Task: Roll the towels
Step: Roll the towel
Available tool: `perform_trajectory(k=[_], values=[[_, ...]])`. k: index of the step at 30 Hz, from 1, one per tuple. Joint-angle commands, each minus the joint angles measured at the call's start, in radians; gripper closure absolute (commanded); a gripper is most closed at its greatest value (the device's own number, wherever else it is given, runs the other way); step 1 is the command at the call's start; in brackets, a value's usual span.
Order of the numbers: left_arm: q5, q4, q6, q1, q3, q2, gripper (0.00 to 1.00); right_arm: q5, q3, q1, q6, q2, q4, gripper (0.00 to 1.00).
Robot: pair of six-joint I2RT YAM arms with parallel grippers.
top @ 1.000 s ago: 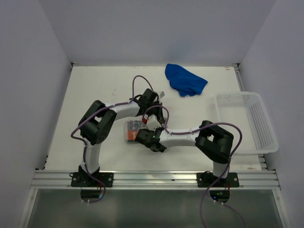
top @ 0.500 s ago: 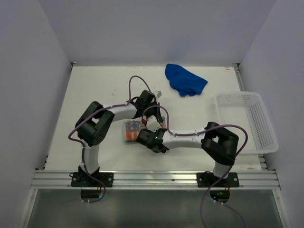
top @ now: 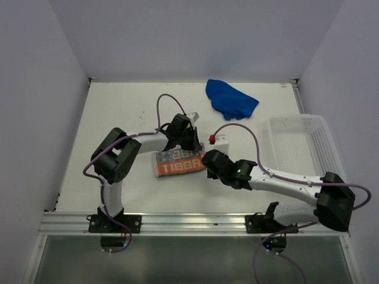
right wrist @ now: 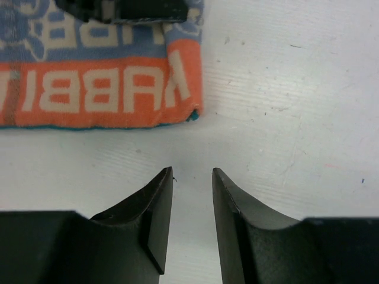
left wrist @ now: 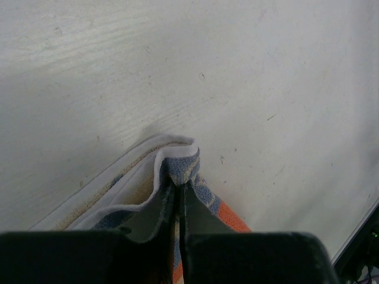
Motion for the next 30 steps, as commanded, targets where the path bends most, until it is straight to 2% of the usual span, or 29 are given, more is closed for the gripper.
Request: perform_trajectory(k=[1,7,11,22,30], values=[[-0.07,0.04,0.001,0.013,-0.045,-0.051,1.0,-0.166,-0.114,-0.098,0.108,-0.132,0.193,0.65],[-0.086,0.119,-0.037,0.013,-0.115,-0.112,1.0,-0.349,-0.204,-0.256,0.205,-0.157,0.319,0.65],[-0.082,0.143,-0.056,0.013,-0.136,-0.131,1.0,-0.452,-0.269,-0.345,0.284,-0.121,0.483,0.65],[-0.067,0.179,-0.079,0.013,-0.17,-0.149,1.0,-0.544,-0.27,-0.365,0.328,0.04,0.597,0.65],[-0.067,0.189,-0.079,0.013,-0.188,-0.155,1.0,-0.495,-0.309,-0.379,0.353,-0.008,0.589,0.64]])
